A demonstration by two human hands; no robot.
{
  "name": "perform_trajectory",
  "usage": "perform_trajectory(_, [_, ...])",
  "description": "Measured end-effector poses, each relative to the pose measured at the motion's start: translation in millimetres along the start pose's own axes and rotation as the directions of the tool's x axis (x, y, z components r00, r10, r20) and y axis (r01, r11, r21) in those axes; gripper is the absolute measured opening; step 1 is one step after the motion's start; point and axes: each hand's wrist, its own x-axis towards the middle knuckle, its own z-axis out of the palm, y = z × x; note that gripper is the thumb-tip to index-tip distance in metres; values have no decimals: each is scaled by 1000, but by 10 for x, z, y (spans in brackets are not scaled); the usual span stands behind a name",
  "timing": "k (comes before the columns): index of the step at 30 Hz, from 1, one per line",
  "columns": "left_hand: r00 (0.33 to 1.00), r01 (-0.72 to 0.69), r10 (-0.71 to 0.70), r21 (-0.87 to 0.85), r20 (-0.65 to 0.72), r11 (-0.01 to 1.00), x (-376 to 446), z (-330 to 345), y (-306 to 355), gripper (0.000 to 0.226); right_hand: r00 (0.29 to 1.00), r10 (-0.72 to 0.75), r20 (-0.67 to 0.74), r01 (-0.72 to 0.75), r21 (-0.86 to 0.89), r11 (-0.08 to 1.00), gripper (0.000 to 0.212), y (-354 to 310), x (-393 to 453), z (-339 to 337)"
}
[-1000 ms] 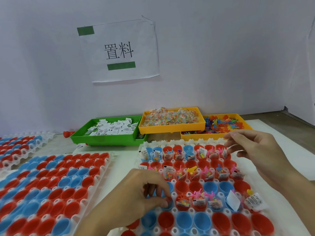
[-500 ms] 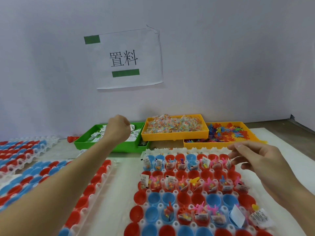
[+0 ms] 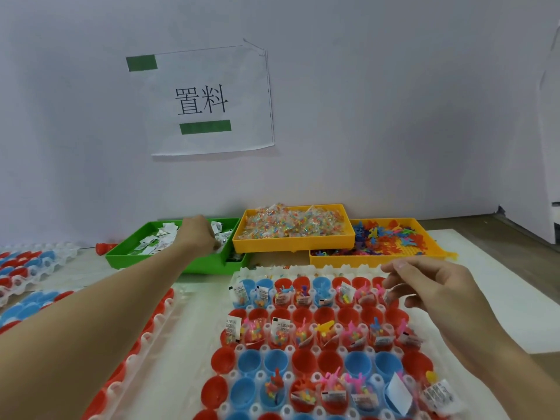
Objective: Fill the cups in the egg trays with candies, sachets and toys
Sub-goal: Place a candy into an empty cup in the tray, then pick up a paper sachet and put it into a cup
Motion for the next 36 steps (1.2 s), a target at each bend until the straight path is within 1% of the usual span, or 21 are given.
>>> perform_trajectory(3, [997, -5, -2, -89, -77, 996, -13, -38, 0, 25, 1000, -5, 5, 5, 11, 1000, 33, -2, 0, -4])
perform_trajectory(5, [995, -11, -2, -123, -102, 992, -18, -71, -12, 29, 1000, -8, 8, 8, 9, 1000, 35, 1, -4, 0])
perform_trajectory(8, [995, -30, 19, -115, -98, 993, -47, -116, -27, 32, 1000, -13, 12, 13, 13, 1000, 36, -3, -16, 5])
perform_trajectory(11, [994, -45, 32, -123, -105, 991, -56, -126, -56, 29, 1000, -6, 15, 6, 16, 1000, 36, -12, -18, 12])
perform_trajectory(15, [995, -33, 20, -130, -100, 991, -50, -140, -86, 27, 1000, 4, 6, -4, 12, 1000, 33, -15, -15, 15])
perform_trajectory(19, [995, -12, 2, -102, -97, 995, -55, -195, -99, 29, 1000, 4, 11, -4, 9, 1000, 31, -16, -18, 11])
perform_trajectory(23, [993, -7, -8, -122, -115, 992, -31, -181, -111, 31, 1000, 3, 12, -3, 12, 1000, 30, -16, -18, 17])
perform_trajectory(27, [991, 0, -23, -168, -135, 986, 29, -148, -149, 44, 1000, 2, 11, -2, 13, 1000, 30, -11, -10, 17])
perform_trajectory(30, [987, 8, -34, -163, -154, 987, 73, -135, -178, 40, 1000, -2, 15, 1, 17, 1000, 32, -10, -7, 18])
perform_trajectory(32, [981, 12, -39, -141, -191, 990, 82, -124, -172, 38, 1000, -7, 22, 6, 32, 999, 34, -15, -11, 12])
perform_trajectory(34, [977, 12, -40, -131, -211, 991, 86, -116, -160, 29, 1000, -9, 28, 8, 41, 999, 36, -25, -17, 4])
perform_trajectory(36, [984, 10, -33, -127, -177, 992, 84, -105, -153, 15, 999, -9, 32, 8, 45, 999, 36, -30, -17, 2])
